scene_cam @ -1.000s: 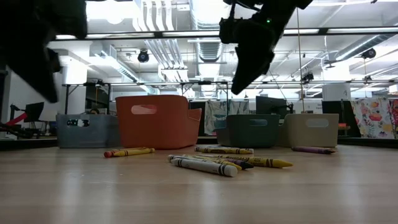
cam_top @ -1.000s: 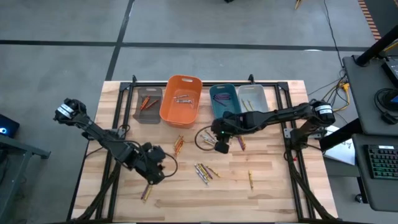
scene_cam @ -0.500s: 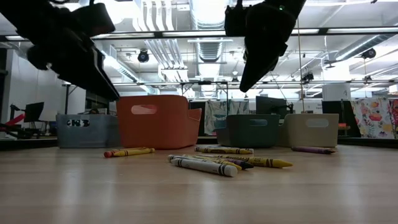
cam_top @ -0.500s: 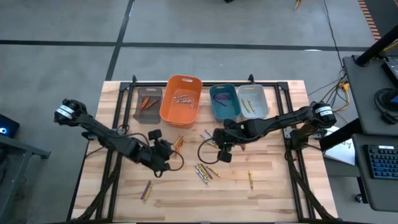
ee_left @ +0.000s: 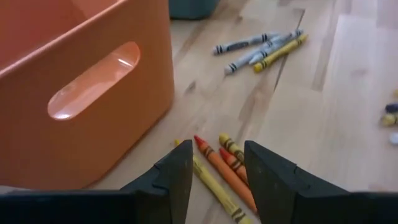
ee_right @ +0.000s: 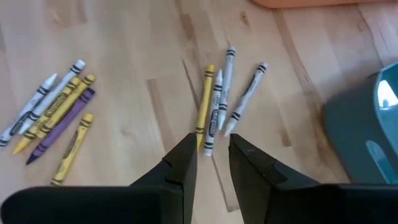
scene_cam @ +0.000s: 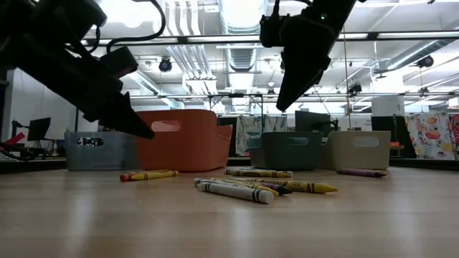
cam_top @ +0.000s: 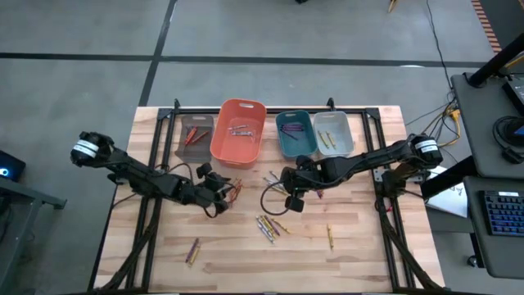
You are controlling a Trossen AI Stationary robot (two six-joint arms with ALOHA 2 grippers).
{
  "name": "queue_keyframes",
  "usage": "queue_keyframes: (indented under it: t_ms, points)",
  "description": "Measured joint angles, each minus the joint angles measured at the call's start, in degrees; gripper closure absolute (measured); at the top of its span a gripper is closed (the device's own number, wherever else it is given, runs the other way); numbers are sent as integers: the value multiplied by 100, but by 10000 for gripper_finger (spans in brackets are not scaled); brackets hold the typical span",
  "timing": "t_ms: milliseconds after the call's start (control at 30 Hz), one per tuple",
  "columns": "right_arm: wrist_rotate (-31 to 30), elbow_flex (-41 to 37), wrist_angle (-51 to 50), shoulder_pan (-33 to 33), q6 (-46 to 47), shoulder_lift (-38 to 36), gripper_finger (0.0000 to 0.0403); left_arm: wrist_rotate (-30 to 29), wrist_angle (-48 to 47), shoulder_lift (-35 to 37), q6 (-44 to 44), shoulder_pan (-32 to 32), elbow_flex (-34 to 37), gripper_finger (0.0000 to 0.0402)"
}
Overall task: Sort crayons
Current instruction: Put the yellow crayon into the white bin
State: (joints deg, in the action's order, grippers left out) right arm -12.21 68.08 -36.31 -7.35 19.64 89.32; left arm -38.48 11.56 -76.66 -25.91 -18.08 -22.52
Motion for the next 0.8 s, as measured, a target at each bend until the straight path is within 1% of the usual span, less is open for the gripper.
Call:
queue_keyframes:
  t_ms: [200,300,533,800]
  points:
    - [2,-129,224,0,0,0,321,-45,663,0,-164,27,299,274]
    - [0,-138,256,0,-1,0,316,-146,708,0,-312,29,373,279]
    - [-2,-140,305,13,-5,0,308,-151,751,0,-358,29,398,295]
    - [-2,-145,448,13,-29,0,313,-149,797,-2,-541,27,398,293]
